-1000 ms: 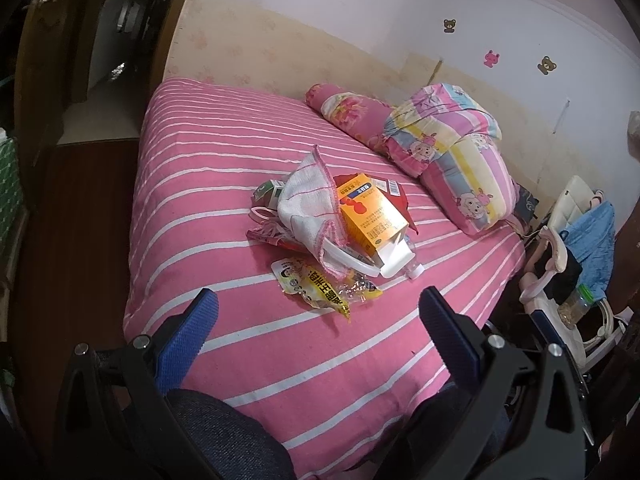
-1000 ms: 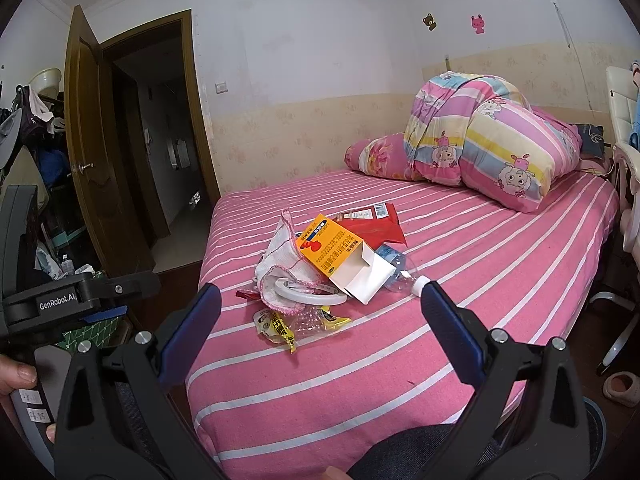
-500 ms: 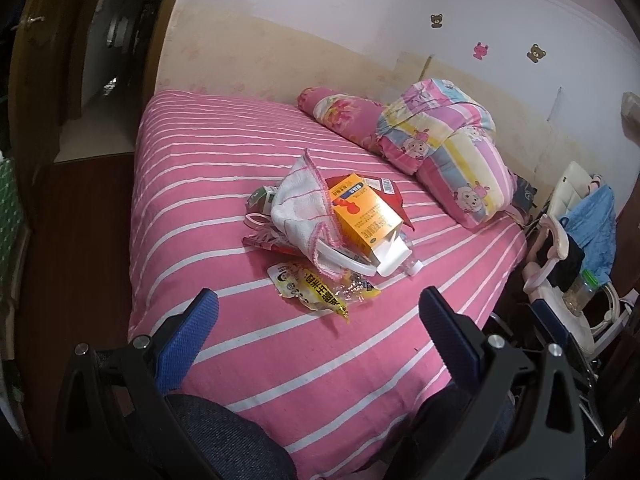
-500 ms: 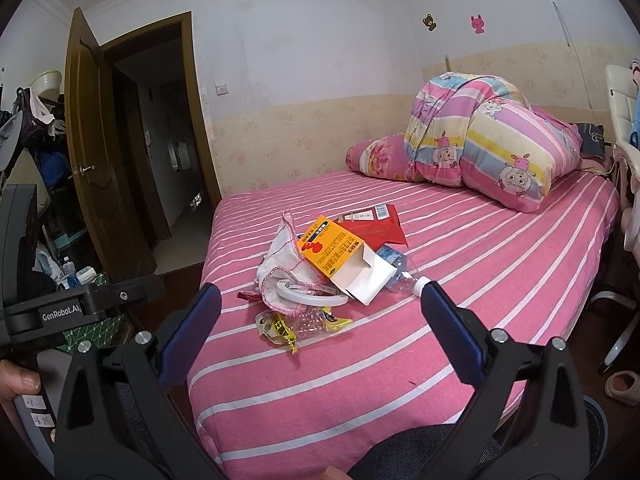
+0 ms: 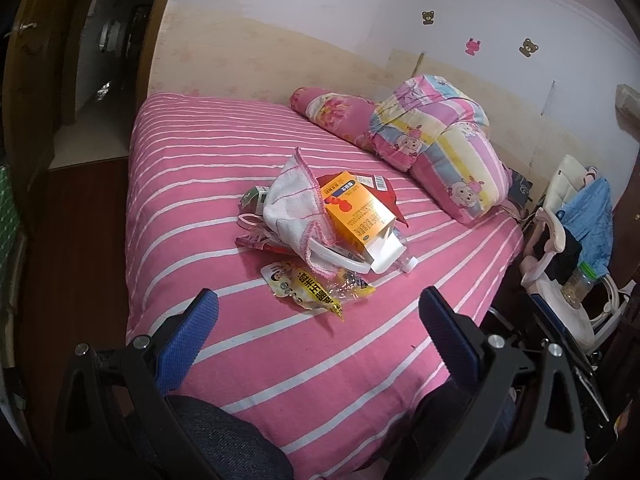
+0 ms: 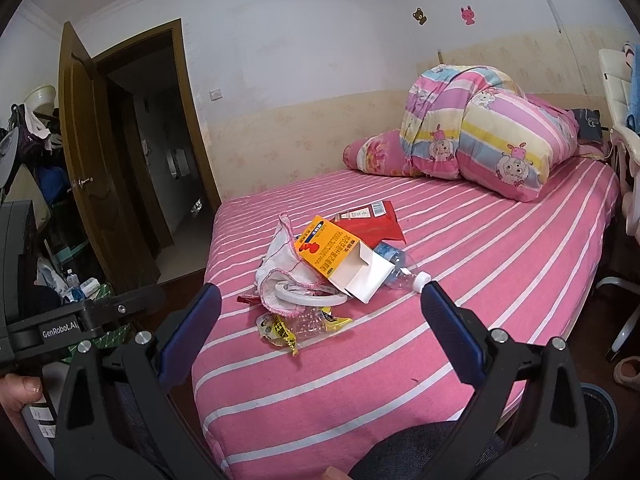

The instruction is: Collect trash

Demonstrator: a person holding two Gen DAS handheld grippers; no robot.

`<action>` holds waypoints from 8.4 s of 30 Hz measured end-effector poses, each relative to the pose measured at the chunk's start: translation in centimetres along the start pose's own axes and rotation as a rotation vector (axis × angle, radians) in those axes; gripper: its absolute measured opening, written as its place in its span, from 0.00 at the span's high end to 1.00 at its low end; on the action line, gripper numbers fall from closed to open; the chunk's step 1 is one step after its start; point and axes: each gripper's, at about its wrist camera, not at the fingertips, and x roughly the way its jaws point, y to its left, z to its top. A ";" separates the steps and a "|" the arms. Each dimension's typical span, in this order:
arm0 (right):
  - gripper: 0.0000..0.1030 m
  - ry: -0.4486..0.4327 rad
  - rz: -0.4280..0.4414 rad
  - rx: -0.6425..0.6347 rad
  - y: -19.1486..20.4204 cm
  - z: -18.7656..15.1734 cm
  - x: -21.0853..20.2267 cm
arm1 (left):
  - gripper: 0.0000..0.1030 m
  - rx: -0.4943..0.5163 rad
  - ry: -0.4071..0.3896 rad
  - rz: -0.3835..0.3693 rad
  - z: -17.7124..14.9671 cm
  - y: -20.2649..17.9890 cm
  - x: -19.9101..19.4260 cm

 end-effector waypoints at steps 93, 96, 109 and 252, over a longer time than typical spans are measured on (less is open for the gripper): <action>0.41 0.515 0.388 0.629 -9.3 -3.1 21.4 | 0.48 0.139 0.280 -0.088 5.1 1.9 19.1; 0.45 0.526 0.390 0.649 -9.8 -3.4 22.1 | 0.54 0.145 0.295 -0.087 5.2 2.0 19.8; 0.73 0.544 0.425 0.700 -10.8 -3.9 22.4 | 0.84 0.132 0.336 -0.124 5.0 2.4 21.4; 0.05 0.301 -0.751 0.324 -32.2 -13.3 -13.6 | 0.15 0.246 0.801 -0.591 -18.9 -34.8 24.3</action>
